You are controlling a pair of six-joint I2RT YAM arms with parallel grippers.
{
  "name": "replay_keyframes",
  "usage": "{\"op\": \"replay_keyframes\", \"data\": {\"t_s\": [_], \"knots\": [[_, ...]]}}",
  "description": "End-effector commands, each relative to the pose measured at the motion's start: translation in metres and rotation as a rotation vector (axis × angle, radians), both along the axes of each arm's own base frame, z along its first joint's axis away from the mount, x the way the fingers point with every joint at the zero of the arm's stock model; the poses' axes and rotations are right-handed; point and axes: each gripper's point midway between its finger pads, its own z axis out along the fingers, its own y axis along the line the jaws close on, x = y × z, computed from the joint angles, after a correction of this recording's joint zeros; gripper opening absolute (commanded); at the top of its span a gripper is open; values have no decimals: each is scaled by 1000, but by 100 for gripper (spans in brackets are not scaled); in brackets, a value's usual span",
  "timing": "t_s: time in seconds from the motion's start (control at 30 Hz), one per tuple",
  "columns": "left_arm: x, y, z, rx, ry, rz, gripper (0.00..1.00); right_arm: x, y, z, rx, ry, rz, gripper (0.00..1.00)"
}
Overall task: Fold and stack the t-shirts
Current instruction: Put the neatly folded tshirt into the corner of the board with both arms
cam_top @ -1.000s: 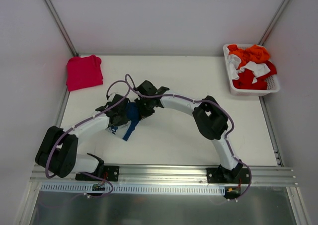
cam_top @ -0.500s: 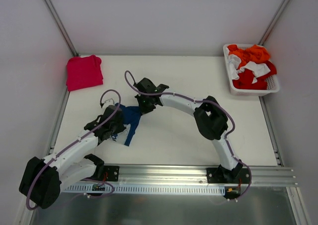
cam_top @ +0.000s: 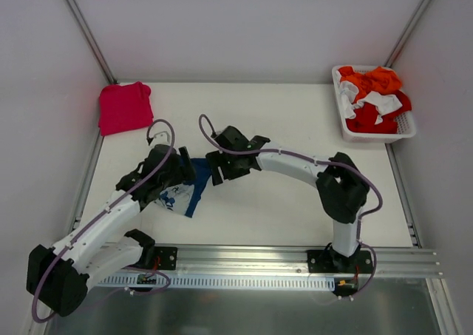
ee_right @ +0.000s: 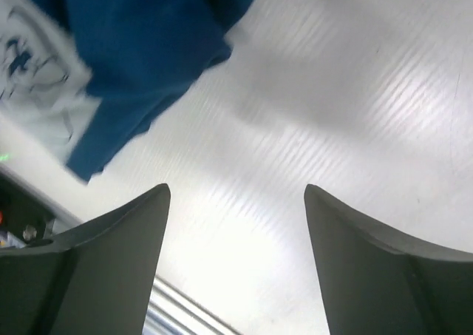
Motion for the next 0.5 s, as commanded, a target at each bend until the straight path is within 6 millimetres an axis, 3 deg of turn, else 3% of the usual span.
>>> {"op": "replay_keyframes", "data": {"t_s": [0.0, 0.03, 0.07, 0.1, 0.13, 0.2, 0.47], "knots": [[7, 5, 41, 40, -113, -39, 84, -15, 6, 58, 141, -111, 3, 78], [6, 13, 44, 61, -125, -3, 89, -25, 0, 49, 137, -90, -5, 81], [6, 18, 44, 71, -121, 28, 98, -29, 0, 57, 173, -100, -8, 83], [6, 23, 43, 93, -112, 52, 99, -34, 8, 61, 221, -107, 2, 83], [6, 28, 40, 124, -93, 71, 99, -43, 4, 49, 216, -83, 6, 84], [3, 40, 31, 180, -50, 115, 99, -52, 12, 49, 264, -72, 7, 85], [-13, 65, -15, 328, 117, 211, 99, -75, 32, 19, 298, -21, 6, 85]]}}
